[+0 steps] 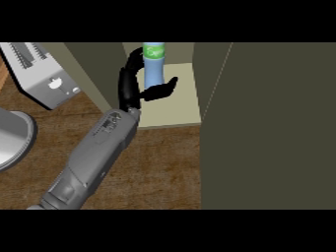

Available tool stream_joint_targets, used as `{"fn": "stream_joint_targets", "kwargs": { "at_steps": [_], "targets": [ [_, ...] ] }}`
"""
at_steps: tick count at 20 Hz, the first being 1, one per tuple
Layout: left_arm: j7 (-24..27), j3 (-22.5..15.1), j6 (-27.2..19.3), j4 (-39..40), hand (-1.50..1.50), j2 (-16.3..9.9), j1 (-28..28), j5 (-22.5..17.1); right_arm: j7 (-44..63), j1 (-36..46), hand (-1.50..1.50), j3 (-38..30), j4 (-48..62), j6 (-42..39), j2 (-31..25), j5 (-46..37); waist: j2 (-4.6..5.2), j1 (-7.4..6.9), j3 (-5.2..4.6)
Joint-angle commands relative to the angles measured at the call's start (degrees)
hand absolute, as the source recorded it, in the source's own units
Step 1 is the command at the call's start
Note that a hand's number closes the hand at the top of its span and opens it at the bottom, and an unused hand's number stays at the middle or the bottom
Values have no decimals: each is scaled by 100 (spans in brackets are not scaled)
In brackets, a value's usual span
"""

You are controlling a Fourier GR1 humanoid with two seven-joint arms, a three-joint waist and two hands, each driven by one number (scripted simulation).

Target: Pick up the bottled water, place it into the cabinet and close the cabinet

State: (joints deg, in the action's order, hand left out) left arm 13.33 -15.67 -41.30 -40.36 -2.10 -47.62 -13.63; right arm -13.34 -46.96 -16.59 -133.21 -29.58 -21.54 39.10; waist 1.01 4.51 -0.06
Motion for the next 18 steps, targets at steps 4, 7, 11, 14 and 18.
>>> {"fn": "stream_joint_targets", "kwargs": {
  "at_steps": [4, 7, 11, 14, 18],
  "targets": [
    [375, 540, 471, 1496, -150, 22, -1021, -91, 166, -230, -150, -181, -640, 99, 6, 426, 33, 59, -11],
    [731, 656, 588, 1821, -150, 66, -1272, -64, 111, -62, -150, -116, -442, 63, 20, 342, 32, 16, -6],
    [1334, 1031, 1042, 1771, -150, 195, -1287, -371, 104, -129, -150, -64, -516, 69, 125, 297, 17, -34, -10],
    [1682, 1090, 1256, 1739, -150, 206, -1454, -479, 218, 26, -150, -300, -505, 215, -71, 441, 6, -86, -9],
    [1988, 736, 1215, 1775, -150, 209, -1397, -834, 374, -65, -150, -301, -700, 174, -148, 621, -17, 43, -7]
  ]
}}
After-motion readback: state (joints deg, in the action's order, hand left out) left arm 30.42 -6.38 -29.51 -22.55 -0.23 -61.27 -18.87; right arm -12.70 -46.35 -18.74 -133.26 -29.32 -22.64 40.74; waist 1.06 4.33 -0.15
